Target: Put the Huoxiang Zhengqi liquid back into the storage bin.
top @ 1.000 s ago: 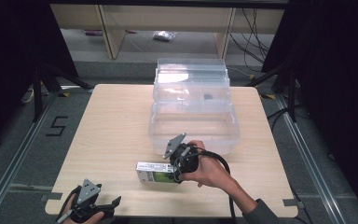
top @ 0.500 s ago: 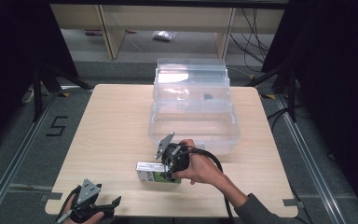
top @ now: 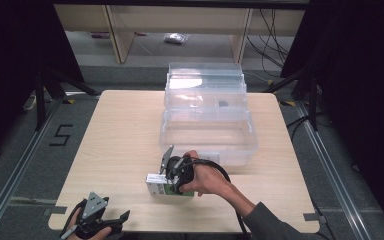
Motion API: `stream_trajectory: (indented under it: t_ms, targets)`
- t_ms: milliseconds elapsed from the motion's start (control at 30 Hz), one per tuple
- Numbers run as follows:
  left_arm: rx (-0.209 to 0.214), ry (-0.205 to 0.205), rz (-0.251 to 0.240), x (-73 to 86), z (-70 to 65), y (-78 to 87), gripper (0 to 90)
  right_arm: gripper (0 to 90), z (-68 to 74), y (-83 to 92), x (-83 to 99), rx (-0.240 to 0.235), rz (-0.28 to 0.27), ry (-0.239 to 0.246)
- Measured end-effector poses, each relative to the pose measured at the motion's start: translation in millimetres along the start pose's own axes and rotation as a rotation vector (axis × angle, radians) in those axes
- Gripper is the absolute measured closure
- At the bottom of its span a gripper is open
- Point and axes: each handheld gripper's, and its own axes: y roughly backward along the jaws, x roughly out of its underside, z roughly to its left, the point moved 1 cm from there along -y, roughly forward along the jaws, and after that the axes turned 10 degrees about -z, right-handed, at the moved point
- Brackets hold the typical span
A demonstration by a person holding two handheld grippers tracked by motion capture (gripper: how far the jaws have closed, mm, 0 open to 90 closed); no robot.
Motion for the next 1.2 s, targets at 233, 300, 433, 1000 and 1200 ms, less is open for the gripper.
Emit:
stream_trajectory:
  t_ms: [233,300,433,1000,1200]
  targets:
    - [0.002,0.001,-0.001,0.2,-0.3,-0.1,15.3,49.5,-5.2,-8.6,-2.1,-0.021,0.017,0.072]
    - [-0.003,0.000,0.000,0.4,-0.3,0.4,15.3,51.7,-3.1,-12.4,-3.0,-0.032,0.017,0.065]
    - [0.011,-0.005,0.004,0.1,-0.2,0.9,15.4,55.2,-2.4,-16.2,-5.6,-0.046,0.023,0.087]
    - [0.005,0.022,-0.031,-0.2,-1.9,-0.3,15.3,64.8,-5.0,-7.7,-6.2,-0.087,0.036,0.115]
    - [0.003,0.023,-0.031,-0.3,-1.9,-0.1,15.4,65.0,-4.6,9.4,-6.7,-0.092,0.066,0.073]
